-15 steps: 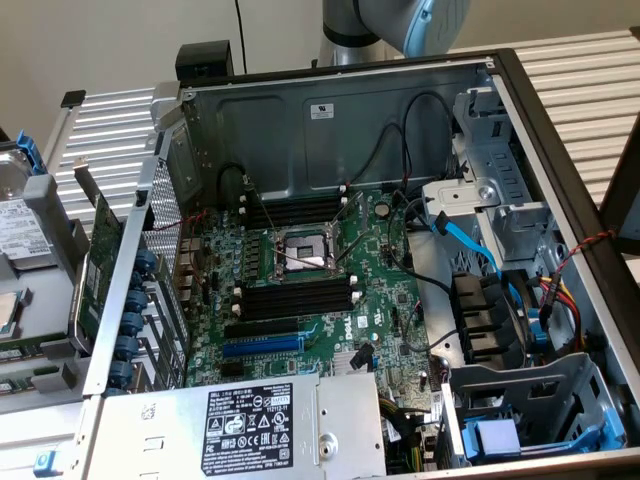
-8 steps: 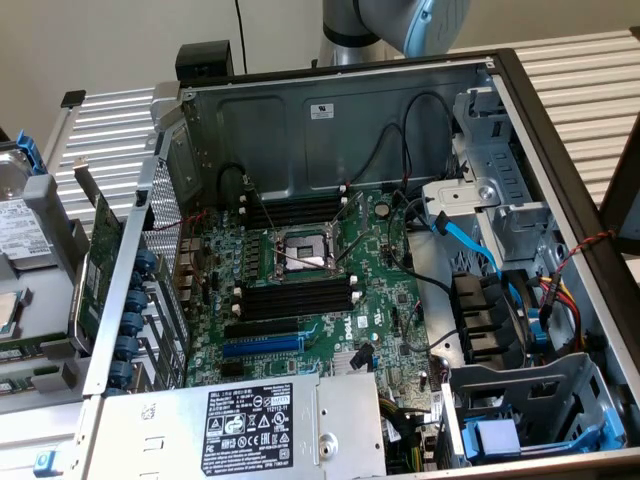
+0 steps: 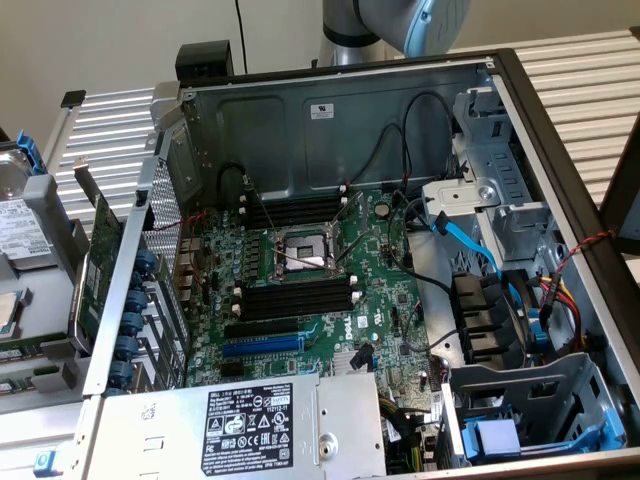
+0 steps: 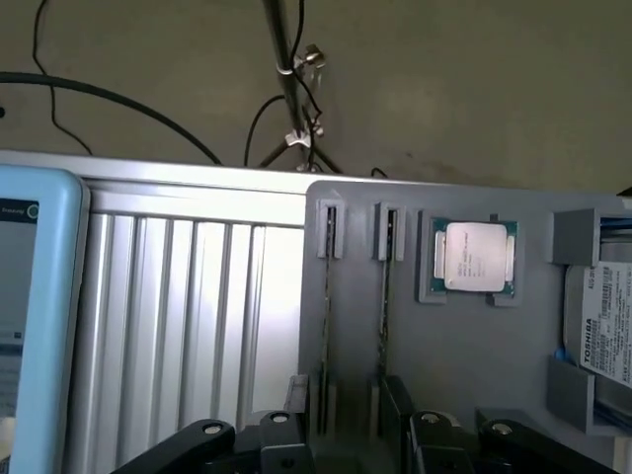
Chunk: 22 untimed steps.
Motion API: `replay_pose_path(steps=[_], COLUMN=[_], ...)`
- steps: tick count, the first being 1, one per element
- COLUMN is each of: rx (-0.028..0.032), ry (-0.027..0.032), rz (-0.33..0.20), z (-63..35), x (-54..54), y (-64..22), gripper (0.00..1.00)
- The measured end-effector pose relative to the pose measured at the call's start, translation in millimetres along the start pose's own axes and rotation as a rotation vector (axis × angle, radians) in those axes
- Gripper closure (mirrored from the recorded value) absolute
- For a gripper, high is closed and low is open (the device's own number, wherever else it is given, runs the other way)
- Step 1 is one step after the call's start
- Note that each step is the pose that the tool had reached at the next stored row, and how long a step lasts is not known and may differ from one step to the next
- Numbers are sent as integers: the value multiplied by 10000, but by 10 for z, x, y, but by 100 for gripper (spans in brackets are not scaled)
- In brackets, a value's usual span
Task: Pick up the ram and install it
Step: 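Pick up the ram and move it above insertion slot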
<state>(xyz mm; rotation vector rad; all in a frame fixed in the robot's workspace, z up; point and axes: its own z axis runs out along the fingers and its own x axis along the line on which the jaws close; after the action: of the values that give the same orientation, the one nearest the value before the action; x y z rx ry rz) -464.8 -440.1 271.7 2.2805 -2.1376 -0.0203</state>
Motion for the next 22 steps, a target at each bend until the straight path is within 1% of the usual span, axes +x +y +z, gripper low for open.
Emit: replay_pose_path(steps=[4,8,13,22], rx=[0,-4,-8,-14], ry=[0,1,0,-3], rz=[-17,-30,-38,-44], z=[72,146,235,399], x=[1,13,42,61], y=[-9,-38,-44,-50], gripper=[58,58,58,58])
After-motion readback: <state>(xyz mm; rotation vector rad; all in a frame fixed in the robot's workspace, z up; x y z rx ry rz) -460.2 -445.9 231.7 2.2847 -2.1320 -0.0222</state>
